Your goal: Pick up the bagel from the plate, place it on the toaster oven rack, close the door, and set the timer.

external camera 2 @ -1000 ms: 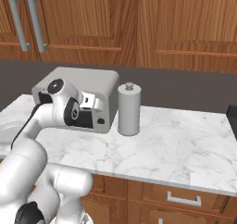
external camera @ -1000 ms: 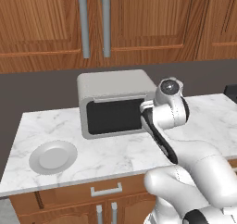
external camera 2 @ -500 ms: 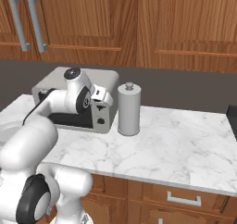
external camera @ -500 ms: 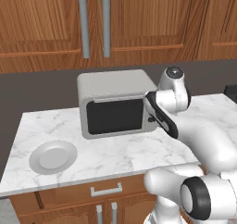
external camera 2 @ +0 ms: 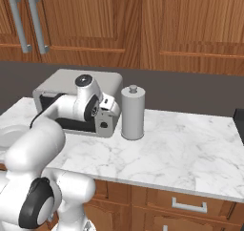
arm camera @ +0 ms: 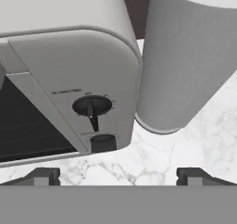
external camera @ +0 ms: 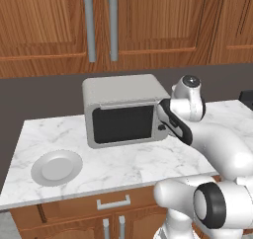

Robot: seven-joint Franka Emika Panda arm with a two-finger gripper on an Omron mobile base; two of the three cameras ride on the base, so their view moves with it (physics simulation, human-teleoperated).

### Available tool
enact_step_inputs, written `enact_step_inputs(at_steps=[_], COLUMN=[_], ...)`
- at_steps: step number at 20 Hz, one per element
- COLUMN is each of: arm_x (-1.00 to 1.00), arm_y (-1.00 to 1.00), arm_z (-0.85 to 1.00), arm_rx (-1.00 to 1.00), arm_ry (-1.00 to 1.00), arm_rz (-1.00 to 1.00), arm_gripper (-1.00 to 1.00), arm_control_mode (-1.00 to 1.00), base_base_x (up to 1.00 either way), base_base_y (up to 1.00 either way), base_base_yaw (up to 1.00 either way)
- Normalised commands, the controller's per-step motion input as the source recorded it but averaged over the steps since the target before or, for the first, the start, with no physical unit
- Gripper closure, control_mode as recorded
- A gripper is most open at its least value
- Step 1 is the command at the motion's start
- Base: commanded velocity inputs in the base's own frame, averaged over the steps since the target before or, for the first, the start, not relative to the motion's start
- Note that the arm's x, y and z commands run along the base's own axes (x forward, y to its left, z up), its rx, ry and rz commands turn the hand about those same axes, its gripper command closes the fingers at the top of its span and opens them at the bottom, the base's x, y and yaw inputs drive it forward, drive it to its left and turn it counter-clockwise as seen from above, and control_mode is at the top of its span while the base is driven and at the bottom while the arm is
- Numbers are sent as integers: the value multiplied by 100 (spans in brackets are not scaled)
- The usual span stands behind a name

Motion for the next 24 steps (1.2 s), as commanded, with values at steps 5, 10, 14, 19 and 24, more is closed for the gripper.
enact_step_inputs(at_steps=[5,10,14,19,24], arm_x=[0,4,7,34,27], arm_y=[0,0,0,2,2], arm_z=[-3,0,0,0,-2], arm_rx=[7,3,2,0,0], arm_ry=[-2,0,0,0,0], arm_rz=[0,0,0,0,0], arm_gripper=[-100,-100,-100,-100,-100], arm_control_mode=[-100,-100,-100,-100,-100], base_base_x=[0,0,0,0,0], base_base_y=[0,0,0,0,0], base_base_yaw=[0,0,0,0,0])
